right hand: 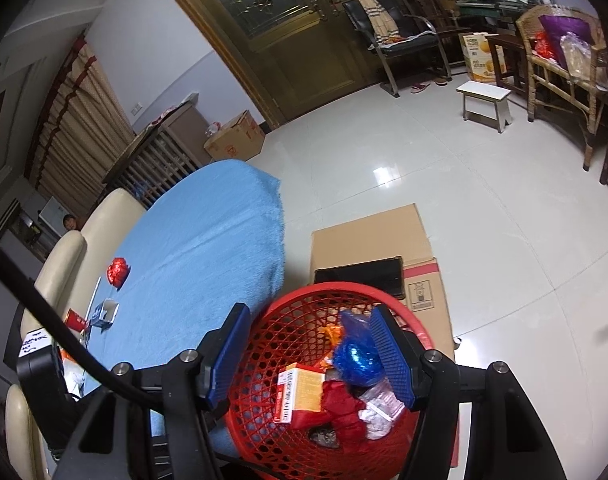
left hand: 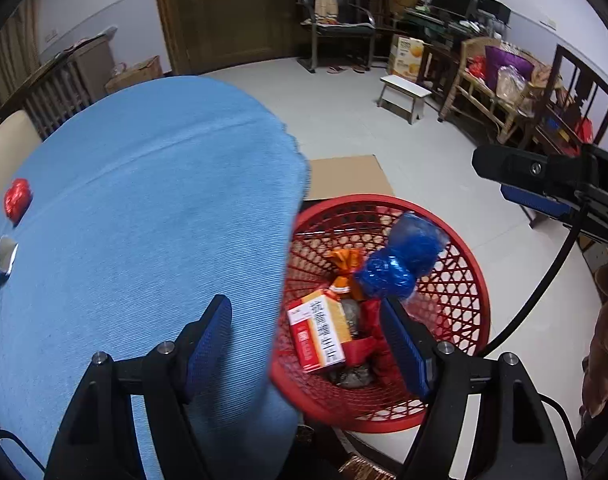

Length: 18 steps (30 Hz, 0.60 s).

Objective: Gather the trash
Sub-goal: 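Open both tools over the red basket to drop the bag and box, then move both tools back over the table toward the blue toothpaste box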

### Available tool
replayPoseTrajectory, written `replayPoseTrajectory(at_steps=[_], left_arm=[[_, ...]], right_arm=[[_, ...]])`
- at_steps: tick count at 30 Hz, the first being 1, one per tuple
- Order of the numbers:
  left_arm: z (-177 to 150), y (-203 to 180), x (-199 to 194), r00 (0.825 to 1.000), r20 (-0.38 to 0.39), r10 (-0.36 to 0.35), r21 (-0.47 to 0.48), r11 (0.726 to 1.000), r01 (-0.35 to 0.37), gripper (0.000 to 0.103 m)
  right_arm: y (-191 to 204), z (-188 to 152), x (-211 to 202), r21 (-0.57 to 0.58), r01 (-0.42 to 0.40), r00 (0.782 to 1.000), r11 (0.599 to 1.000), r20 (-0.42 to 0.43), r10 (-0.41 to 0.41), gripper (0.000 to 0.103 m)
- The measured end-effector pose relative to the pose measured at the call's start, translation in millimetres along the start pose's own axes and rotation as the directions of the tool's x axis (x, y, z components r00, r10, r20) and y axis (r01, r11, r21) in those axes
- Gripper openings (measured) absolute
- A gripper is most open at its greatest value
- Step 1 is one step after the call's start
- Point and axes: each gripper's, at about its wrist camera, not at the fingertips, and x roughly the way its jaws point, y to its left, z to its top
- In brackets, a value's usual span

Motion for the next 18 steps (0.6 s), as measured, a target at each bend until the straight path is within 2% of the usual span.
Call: replayPoseTrajectory(at_steps=[6, 9, 14, 18], left_arm=[[-11.7, 44.4, -15.0, 0.999, 0.022, 0.03, -0.091, 0.995, -0.028, 0.077], [-21.9, 76.1, -22.4, 0.998, 0.028, 0.054, -0.174, 0.984, -0.048, 0.077], [-46.2, 129.7, -33.1, 0.994, 0.03, 0.106, -0.29, 0.952, -0.093, 0.077], [-68.8, 175.6, -38.4, 0.989, 0.018, 0.149, -0.398, 0.908, -0.129, 0.077]], right_arm=[[32.0, -6.9, 16.8, -0.054, -0.025, 0.999, 0.998, -0.043, 0.023, 0.066], [51.8, -12.7, 29.3, -0.092, -0.04, 0.997, 0.995, -0.074, 0.033, 0.066], [90.7, -23.9, 48.3, -0.152, -0.075, 0.991, 0.985, -0.121, 0.057, 0.066], [121.2, -32.6, 65.3, -0.206, -0.102, 0.984, 0.973, -0.163, 0.069, 0.066]])
